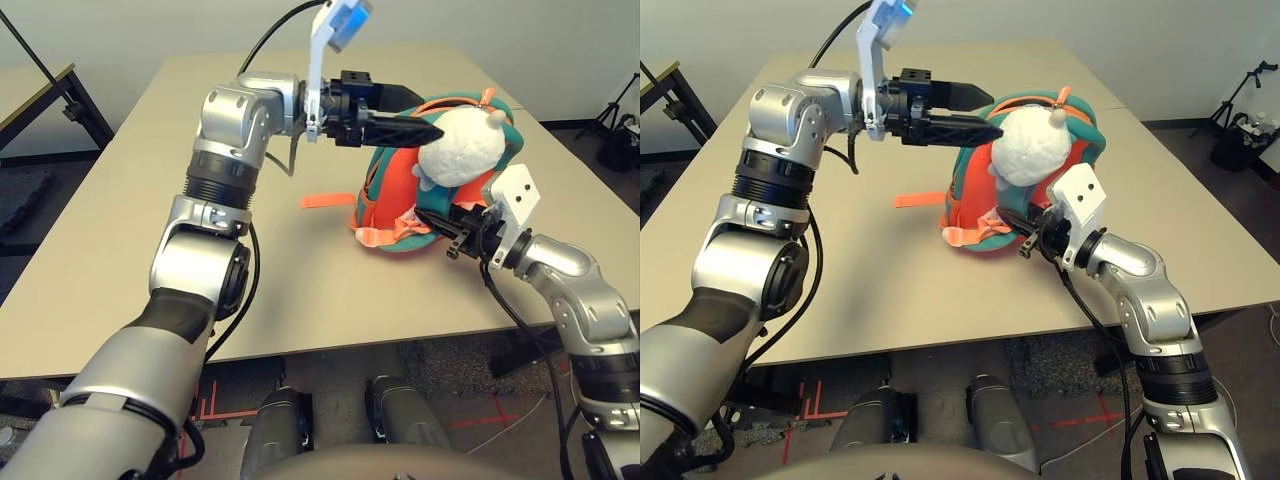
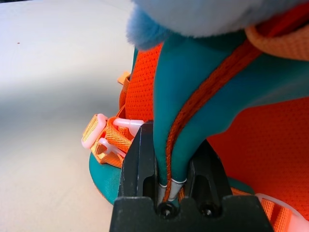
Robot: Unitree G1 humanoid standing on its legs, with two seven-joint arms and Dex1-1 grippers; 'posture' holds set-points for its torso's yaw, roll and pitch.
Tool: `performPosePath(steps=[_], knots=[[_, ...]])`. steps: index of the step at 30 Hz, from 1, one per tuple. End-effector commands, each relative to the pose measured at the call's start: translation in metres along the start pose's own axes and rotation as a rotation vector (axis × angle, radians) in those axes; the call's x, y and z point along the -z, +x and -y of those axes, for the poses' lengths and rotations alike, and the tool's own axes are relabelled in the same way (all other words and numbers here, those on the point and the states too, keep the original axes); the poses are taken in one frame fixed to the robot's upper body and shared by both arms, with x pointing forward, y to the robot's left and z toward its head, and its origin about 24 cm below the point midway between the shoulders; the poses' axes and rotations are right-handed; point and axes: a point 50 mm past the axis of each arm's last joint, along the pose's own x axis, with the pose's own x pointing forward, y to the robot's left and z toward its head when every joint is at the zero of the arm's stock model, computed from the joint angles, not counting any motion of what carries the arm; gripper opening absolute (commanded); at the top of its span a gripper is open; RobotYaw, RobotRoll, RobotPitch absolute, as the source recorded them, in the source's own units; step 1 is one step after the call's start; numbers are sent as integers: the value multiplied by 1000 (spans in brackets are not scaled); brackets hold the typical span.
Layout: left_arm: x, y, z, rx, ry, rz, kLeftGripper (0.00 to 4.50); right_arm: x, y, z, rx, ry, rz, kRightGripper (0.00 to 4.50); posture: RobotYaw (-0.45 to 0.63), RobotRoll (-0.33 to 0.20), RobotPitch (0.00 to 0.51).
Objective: Put the pencil case into the backpack and zip it.
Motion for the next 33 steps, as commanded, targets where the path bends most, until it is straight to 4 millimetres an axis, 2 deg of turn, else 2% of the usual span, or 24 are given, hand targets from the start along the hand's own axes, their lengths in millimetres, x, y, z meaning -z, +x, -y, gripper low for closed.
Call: performPosePath(steps=[1, 9, 10, 12, 20, 22, 23, 33], knots=[[1, 6, 2, 24, -2, 10, 4500, 4, 3, -9, -54, 10, -14, 439, -291, 0, 0], [12, 21, -3, 25, 16, -27, 4500, 4, 3, -10, -51, 11, -10, 438, -298, 0, 0], [13, 23, -3, 24, 20, -30, 4330, 4, 3, -10, -51, 11, -9, 438, -299, 0, 0], [15, 26, -4, 25, 23, -34, 3914, 4, 4, -10, -51, 11, -8, 438, -300, 0, 0], [18, 26, -7, 24, 7, -46, 862, 4, 3, -10, -46, 10, -7, 438, -299, 0, 0], [18, 25, -7, 25, 7, -47, 168, 4, 3, -9, -45, 11, -7, 438, -297, 0, 0], [18, 24, -7, 25, 7, -47, 0, 5, 3, -9, -45, 11, -7, 438, -295, 0, 0], [10, 14, -9, 11, 40, -43, 0, 9, 4, -5, -25, 18, -18, 438, -288, 0, 0]])
